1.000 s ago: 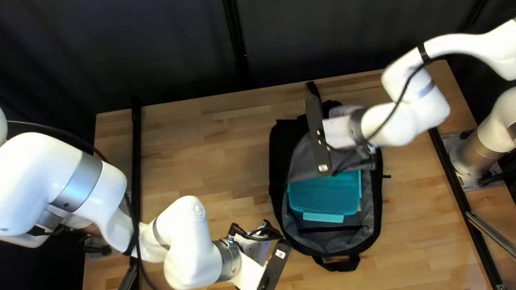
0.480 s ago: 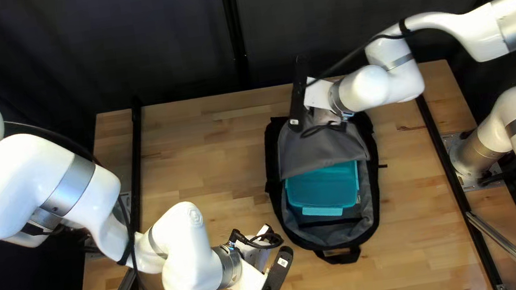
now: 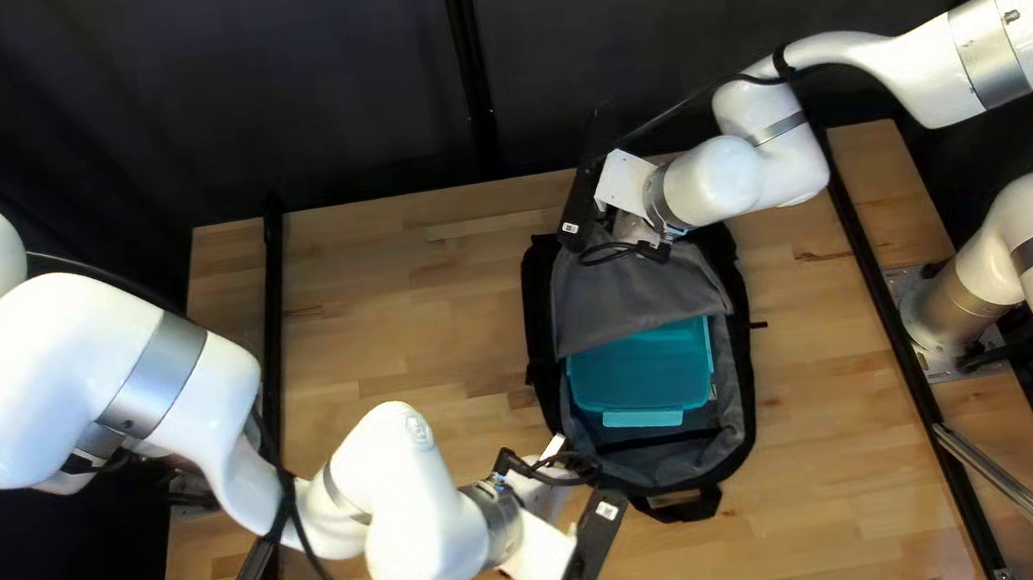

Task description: Remove a lunch box from a kids backpack

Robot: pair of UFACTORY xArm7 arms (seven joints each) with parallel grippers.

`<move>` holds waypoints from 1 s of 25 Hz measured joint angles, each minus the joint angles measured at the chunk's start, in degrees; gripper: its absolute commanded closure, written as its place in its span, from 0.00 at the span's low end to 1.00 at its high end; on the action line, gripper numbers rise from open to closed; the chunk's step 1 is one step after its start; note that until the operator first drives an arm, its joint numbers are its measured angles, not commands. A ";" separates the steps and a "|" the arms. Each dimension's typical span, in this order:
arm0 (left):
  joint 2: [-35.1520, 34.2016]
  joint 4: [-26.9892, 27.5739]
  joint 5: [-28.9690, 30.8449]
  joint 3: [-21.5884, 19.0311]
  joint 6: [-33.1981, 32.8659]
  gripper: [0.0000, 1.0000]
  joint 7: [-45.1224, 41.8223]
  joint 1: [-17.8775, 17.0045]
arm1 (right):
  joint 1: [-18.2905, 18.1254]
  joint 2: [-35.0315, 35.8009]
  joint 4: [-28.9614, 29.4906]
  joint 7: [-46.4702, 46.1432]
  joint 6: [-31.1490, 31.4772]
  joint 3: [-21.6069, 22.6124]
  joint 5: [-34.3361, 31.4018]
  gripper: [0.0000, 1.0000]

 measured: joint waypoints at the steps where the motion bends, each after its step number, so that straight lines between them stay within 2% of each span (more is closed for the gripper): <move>1: -1.45 1.84 0.32 -0.06 2.49 0.00 -0.57 -0.42 | 0.00 0.19 0.06 0.32 0.00 0.04 -0.25 1.00; 8: -12.64 14.01 2.33 0.69 14.59 0.00 -4.44 -2.34 | 0.15 1.00 0.60 1.76 0.50 0.34 -1.60 1.00; 13: -21.27 23.09 0.70 2.03 18.92 0.00 -4.19 -0.68 | 0.27 1.35 0.58 2.12 0.47 0.51 -2.47 1.00; 18: -24.49 26.46 -0.12 3.05 19.44 0.00 -3.12 1.54 | 0.35 1.88 0.81 1.81 0.30 0.60 -2.91 1.00; 25: -27.77 27.85 -0.98 3.57 17.49 0.00 -3.90 3.67 | 0.52 2.64 1.74 1.01 0.62 0.76 -2.60 1.00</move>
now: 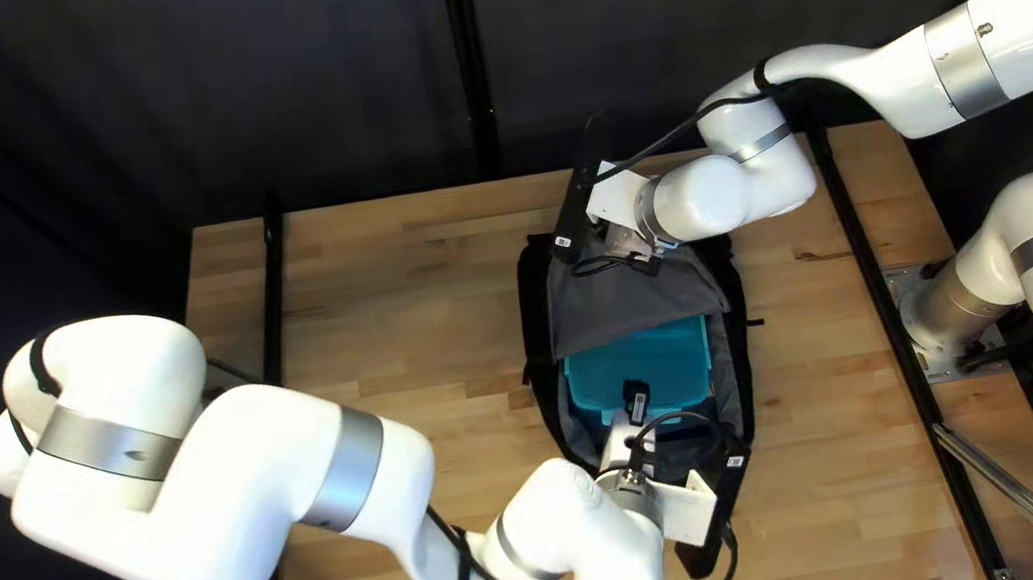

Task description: Remove a lunch box from a kids backpack

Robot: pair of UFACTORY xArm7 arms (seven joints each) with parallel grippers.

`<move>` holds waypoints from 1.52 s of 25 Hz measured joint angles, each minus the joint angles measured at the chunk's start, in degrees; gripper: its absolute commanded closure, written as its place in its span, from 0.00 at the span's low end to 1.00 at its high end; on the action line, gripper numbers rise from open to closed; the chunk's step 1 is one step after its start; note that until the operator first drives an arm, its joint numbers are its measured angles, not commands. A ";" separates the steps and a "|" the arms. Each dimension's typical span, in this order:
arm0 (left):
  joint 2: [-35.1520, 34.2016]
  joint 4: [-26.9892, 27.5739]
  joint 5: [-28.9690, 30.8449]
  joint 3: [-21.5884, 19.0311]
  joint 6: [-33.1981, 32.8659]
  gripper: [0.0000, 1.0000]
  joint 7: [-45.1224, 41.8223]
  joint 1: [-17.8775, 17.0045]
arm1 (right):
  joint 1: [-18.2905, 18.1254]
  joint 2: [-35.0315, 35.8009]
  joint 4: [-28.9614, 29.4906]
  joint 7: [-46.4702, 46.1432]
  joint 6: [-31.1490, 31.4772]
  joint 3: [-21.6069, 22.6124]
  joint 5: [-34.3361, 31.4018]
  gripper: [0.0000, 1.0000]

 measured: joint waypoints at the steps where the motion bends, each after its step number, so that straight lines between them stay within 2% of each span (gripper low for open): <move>1: -0.35 0.20 -0.14 0.02 -0.19 0.00 -0.20 0.16 | 0.02 0.12 0.11 -0.11 0.02 0.02 0.03 1.00; 15: -6.18 6.94 -3.42 -0.55 1.47 0.00 1.28 2.41 | 0.21 1.26 1.25 -1.58 0.65 0.22 1.13 1.00; 27: -5.73 7.00 -4.58 -0.19 3.11 0.00 3.23 4.12 | 0.37 1.66 1.92 -3.16 1.33 0.40 2.06 1.00; 38: -4.13 7.74 -4.62 -0.07 7.47 0.00 4.23 2.85 | 0.27 2.36 3.04 -5.03 1.64 0.37 3.31 1.00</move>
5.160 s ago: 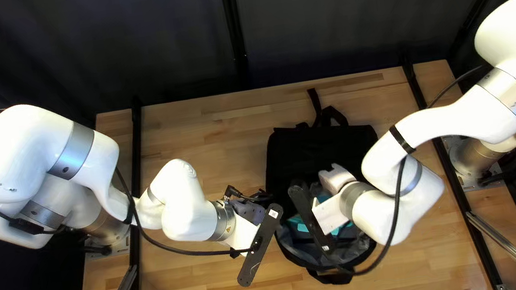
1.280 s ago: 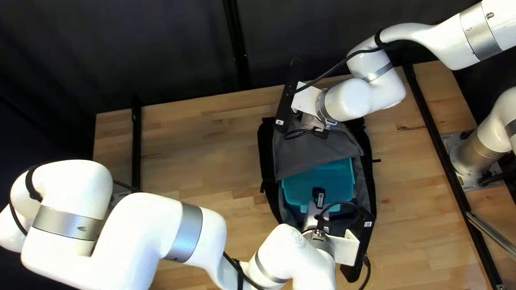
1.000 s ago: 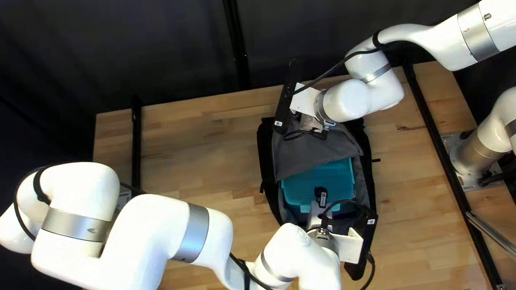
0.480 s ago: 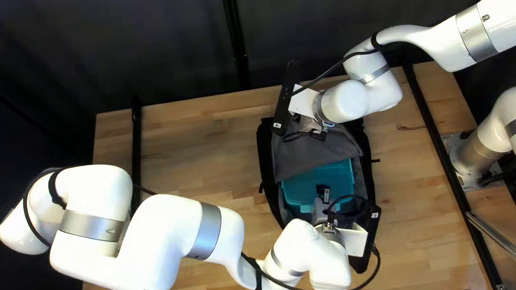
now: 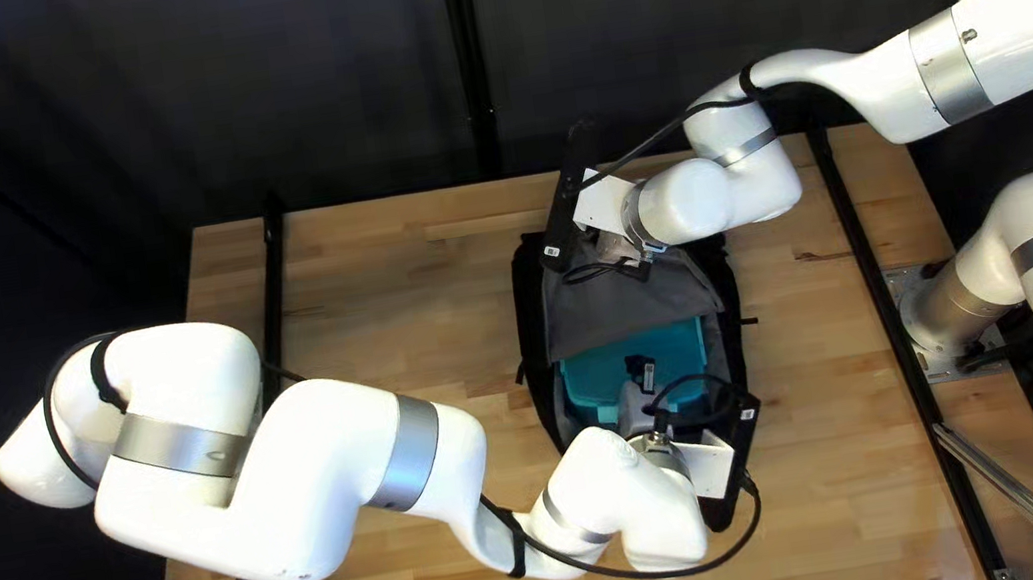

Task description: Remove a lunch box from a kids backpack

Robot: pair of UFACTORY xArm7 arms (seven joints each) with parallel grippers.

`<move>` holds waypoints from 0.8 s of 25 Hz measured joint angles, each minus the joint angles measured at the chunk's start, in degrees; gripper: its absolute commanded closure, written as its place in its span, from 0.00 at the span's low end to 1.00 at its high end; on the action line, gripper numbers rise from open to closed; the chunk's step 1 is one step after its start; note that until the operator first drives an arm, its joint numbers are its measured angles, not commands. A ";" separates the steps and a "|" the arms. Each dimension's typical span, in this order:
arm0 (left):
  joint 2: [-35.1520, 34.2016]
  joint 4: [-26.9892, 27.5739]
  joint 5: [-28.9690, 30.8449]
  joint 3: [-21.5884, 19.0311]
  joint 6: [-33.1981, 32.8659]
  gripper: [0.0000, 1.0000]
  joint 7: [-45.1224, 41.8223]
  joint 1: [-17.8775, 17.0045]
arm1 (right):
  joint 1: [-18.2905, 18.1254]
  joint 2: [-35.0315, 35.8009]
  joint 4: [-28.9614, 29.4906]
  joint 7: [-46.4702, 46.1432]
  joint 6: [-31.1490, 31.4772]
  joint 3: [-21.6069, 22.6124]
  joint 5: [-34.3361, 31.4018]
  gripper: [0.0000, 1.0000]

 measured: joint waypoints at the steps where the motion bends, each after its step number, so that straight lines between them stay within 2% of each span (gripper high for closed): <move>1: 0.24 0.09 -0.01 -0.04 0.51 0.00 0.16 -0.21 | -0.01 0.07 0.07 -0.09 -0.02 -0.01 0.05 1.00; 5: 0.60 -0.08 -0.02 -0.12 0.76 0.00 0.18 -0.50 | -0.02 0.44 0.51 -0.35 -0.07 0.01 0.31 1.00; 11: 1.50 -3.37 0.50 -0.15 -2.10 0.00 -2.36 -0.83 | 0.10 0.60 0.99 -0.53 0.28 0.15 0.64 1.00; 18: 0.59 -3.24 0.61 -0.10 -4.69 0.00 -3.22 -0.16 | 0.20 1.01 1.65 -0.67 0.51 0.26 0.86 1.00; 20: 0.59 -3.85 0.70 -0.04 -6.09 1.00 -3.74 0.19 | 0.20 0.95 1.51 -0.50 0.48 0.24 0.71 1.00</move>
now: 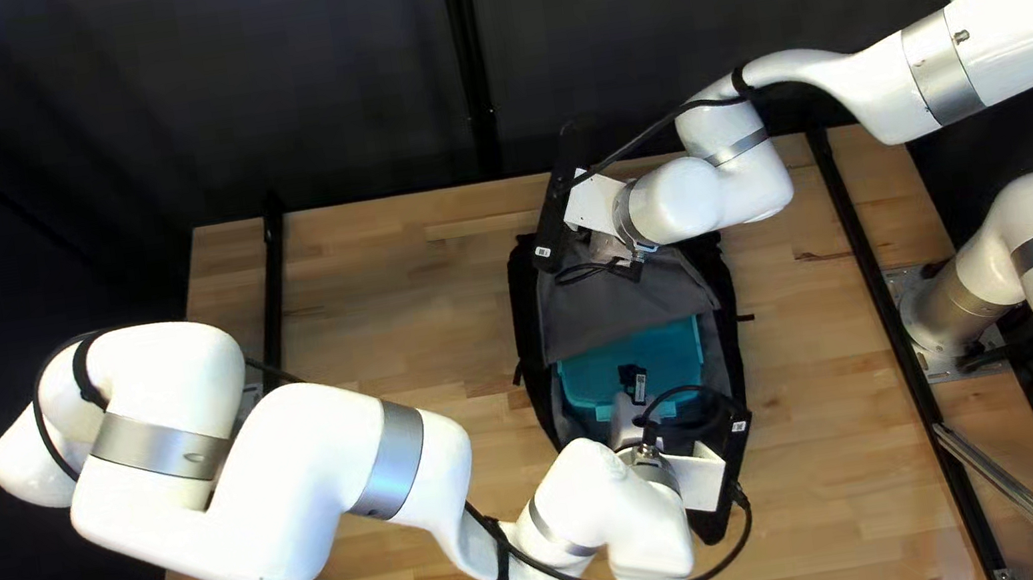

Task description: Remove a lunch box from a kids backpack

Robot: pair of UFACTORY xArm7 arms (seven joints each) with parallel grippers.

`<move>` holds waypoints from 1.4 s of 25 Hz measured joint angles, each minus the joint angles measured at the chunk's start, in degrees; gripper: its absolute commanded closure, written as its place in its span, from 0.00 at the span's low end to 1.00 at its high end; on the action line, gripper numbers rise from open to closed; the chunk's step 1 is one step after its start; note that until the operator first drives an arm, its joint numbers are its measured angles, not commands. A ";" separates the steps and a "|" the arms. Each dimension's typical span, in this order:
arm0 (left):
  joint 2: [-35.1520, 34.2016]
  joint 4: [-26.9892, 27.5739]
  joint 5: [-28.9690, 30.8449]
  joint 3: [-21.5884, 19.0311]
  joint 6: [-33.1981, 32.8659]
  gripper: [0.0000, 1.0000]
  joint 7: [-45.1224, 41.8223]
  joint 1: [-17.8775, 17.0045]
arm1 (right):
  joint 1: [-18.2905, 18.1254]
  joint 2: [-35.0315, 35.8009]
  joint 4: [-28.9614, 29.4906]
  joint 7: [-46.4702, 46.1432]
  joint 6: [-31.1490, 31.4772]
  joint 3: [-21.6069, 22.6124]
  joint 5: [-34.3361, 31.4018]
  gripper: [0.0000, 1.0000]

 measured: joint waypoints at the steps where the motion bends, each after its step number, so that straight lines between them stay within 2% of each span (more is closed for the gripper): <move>1: 0.10 -0.40 0.06 0.03 -0.47 1.00 -0.30 0.06 | 0.00 -0.08 -0.09 0.09 0.00 -0.01 -0.08 1.00; 20: 1.83 -0.97 0.06 -0.51 0.93 1.00 0.27 -1.15 | -0.17 0.56 0.83 0.50 0.02 -0.23 -0.50 1.00; 28: 8.99 -2.89 -0.16 -1.00 5.78 1.00 1.03 -3.65 | -0.56 1.35 1.71 0.48 -0.12 -0.64 -0.77 1.00; 35: 13.18 -5.24 0.12 -1.14 7.28 1.00 -1.29 -5.35 | -0.80 3.35 3.13 0.23 -0.74 -0.74 -0.21 1.00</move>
